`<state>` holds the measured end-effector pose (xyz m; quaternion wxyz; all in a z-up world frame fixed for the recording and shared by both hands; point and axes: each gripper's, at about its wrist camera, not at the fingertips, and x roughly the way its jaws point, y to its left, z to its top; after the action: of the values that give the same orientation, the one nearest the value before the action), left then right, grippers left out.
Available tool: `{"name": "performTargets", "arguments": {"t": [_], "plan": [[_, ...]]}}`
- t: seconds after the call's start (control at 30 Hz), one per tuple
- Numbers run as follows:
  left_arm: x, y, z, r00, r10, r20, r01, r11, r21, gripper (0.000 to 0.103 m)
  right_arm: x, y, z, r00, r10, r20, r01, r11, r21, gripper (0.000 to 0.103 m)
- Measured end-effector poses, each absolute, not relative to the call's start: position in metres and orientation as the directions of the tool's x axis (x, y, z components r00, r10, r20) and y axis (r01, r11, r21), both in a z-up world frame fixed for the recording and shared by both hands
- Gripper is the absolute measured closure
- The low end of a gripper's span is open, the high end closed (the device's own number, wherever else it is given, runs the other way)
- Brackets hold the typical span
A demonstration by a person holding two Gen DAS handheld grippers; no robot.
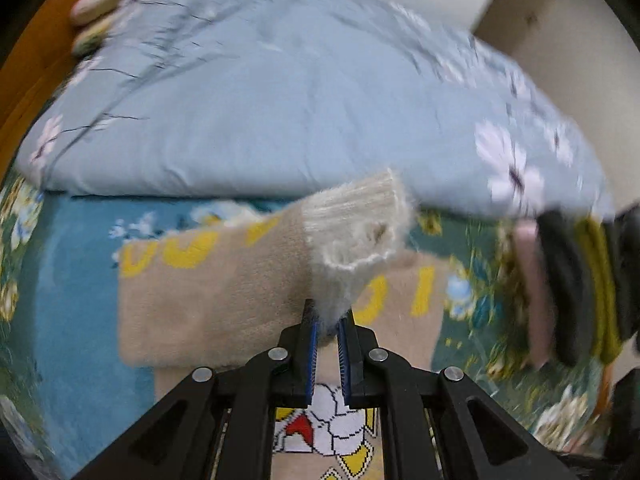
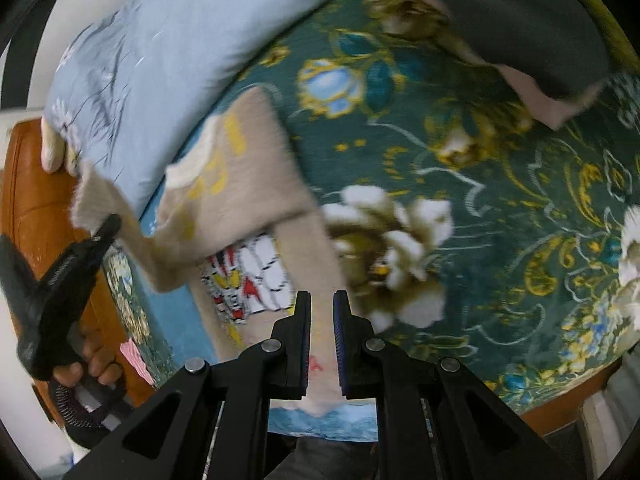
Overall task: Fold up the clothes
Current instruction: 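Fold the held sleeve across the sweater body with the left tool, then open the left tool and release the sleeve onto the sweater body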
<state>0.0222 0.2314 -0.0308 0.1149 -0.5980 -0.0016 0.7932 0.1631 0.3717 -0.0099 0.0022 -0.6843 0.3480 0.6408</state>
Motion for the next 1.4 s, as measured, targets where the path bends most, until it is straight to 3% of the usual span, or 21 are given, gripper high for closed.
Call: {"name": "performTargets", "arguments": {"t": [0.43,0.53,0.6,0.7,0.73,0.8,1.0,1.2,1.4], "plan": [[0.038,0.297,-0.119,-0.034,0.069,-0.997,-0.314,-0.948,-0.055,0.092,0.177,0.399,-0.034,-0.027,-0.475,-0.88,-0.543,-0.732,0.412,0.092],[0.038,0.297,-0.12,0.0,0.096,-0.995,-0.321,-0.943,-0.091,0.081,0.173,0.393,-0.032,-0.021,-0.473,-0.881,-0.534,-0.74,0.41,0.092],[0.04,0.294,-0.115,0.03,0.151,-0.988,-0.313,-0.937,-0.153,0.058,0.17,0.388,-0.03,-0.022,-0.47,-0.882,-0.526,-0.745,0.41,0.092],[0.047,0.282,-0.097,0.037,0.237,-0.971,-0.296,-0.925,-0.237,0.052,0.166,0.379,-0.024,-0.027,-0.466,-0.885,-0.513,-0.753,0.412,0.091],[0.05,0.275,-0.089,0.024,0.25,-0.968,-0.293,-0.924,-0.246,0.052,0.165,0.375,-0.022,-0.028,-0.464,-0.885,-0.509,-0.755,0.413,0.09],[0.056,0.256,-0.073,0.002,0.282,-0.959,-0.27,-0.924,-0.272,0.05,0.166,0.367,-0.018,-0.035,-0.462,-0.886,-0.501,-0.759,0.416,0.076],[0.073,0.138,-0.055,-0.048,0.288,-0.956,-0.077,-0.956,-0.284,0.044,0.178,0.333,-0.015,-0.042,-0.465,-0.884,-0.471,-0.771,0.428,0.068],[0.111,0.03,-0.092,0.036,0.209,-0.977,0.077,-0.976,-0.206,0.044,0.21,0.307,-0.045,-0.003,-0.464,-0.886,-0.458,-0.787,0.413,0.065],[0.155,-0.011,-0.132,0.142,0.275,-0.951,0.15,-0.956,-0.254,0.044,0.232,0.303,-0.087,0.029,-0.461,-0.887,-0.476,-0.787,0.393,0.065]]}}
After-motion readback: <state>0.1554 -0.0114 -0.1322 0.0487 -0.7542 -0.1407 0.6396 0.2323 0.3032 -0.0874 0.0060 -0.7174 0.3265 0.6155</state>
